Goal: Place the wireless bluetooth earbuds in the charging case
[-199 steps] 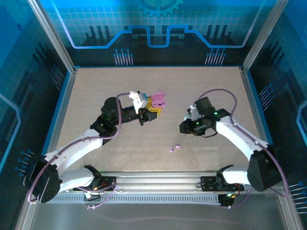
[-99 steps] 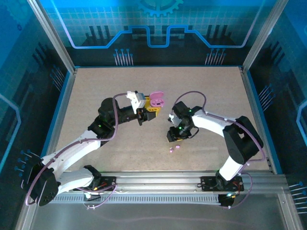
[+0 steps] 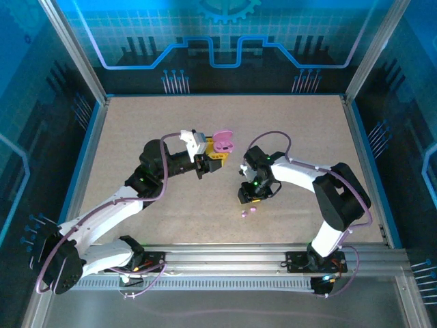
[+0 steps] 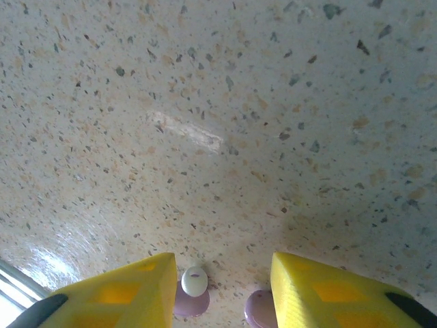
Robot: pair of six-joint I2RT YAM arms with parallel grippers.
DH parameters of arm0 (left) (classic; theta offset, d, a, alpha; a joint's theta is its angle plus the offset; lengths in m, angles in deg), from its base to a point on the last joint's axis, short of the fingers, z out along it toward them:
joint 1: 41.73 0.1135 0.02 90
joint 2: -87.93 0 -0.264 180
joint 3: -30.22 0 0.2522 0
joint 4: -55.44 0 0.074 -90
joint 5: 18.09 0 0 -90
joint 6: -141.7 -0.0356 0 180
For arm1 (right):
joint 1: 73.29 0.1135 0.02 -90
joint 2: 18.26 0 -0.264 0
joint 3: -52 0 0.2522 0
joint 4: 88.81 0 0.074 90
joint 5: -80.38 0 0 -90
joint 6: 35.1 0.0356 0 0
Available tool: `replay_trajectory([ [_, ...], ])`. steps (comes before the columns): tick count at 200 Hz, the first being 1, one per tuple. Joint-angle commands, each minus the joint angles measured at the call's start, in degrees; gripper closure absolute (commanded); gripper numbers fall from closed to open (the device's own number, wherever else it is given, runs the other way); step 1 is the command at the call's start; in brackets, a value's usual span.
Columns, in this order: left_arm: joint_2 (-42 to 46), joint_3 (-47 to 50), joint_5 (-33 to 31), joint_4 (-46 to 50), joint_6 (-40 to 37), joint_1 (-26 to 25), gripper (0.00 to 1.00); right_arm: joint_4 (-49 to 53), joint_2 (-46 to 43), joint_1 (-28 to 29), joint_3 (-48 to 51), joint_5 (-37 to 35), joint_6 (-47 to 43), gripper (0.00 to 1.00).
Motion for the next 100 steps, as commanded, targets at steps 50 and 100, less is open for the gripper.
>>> replay_trajectory([
  [50, 0.7, 0.5, -0.3, -0.8, 0.4, -0.3, 0.69, 2.0, 1.8, 0.4, 0.7, -0.5, 1.3, 0.6],
  [100, 0.6, 0.4, -0.3, -0.5, 0.3, -0.3, 0.69, 2.7, -1.5, 0.5, 2.9, -0.7, 3.7, 0.61],
])
